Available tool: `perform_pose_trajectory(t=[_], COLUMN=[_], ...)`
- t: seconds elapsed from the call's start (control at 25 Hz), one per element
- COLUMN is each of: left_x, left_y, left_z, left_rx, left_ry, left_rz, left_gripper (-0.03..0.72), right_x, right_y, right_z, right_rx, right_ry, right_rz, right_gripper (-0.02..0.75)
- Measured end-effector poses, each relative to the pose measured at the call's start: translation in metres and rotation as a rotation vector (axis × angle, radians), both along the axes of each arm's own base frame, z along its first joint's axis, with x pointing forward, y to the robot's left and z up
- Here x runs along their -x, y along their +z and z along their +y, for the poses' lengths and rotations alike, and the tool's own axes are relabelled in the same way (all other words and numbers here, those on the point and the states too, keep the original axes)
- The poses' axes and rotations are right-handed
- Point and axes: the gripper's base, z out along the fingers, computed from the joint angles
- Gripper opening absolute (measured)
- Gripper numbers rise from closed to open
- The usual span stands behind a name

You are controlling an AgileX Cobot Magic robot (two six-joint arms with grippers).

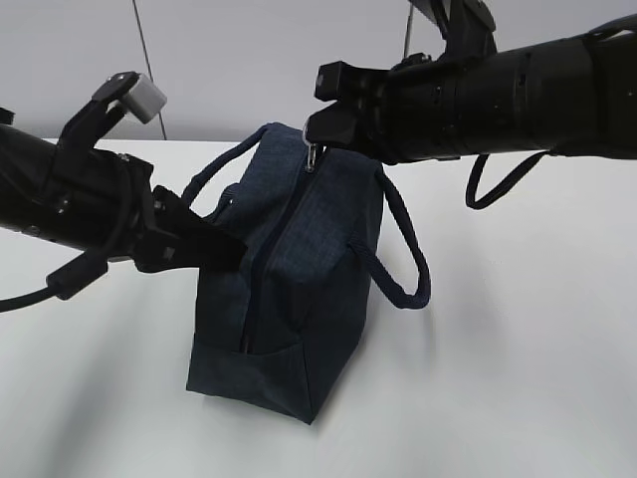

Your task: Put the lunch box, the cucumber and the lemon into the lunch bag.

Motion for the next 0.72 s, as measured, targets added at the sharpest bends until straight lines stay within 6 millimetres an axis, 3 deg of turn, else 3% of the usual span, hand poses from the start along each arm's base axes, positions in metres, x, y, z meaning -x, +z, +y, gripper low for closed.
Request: perform_pose_trajectory(t=[0.28,0.72], left_x=[0.002,0.006], left_y=[-0.002,-0.006], left_z=[0.000,0.003], left_rx=[-0.015,-0.070], left_ry=[-0.023,-0.056], left_rz=[0.019,0.047], left_gripper=[-0.007,-0.007], right_x=[-0.010,-0.036], right_y=[-0.019,-0.019], right_z=[0.004,0.015], right_rx=[0.029,0.029], right_ry=[-0.001,-0.002], right_rz=[0.039,0.009], right_gripper=[0.000,0.000])
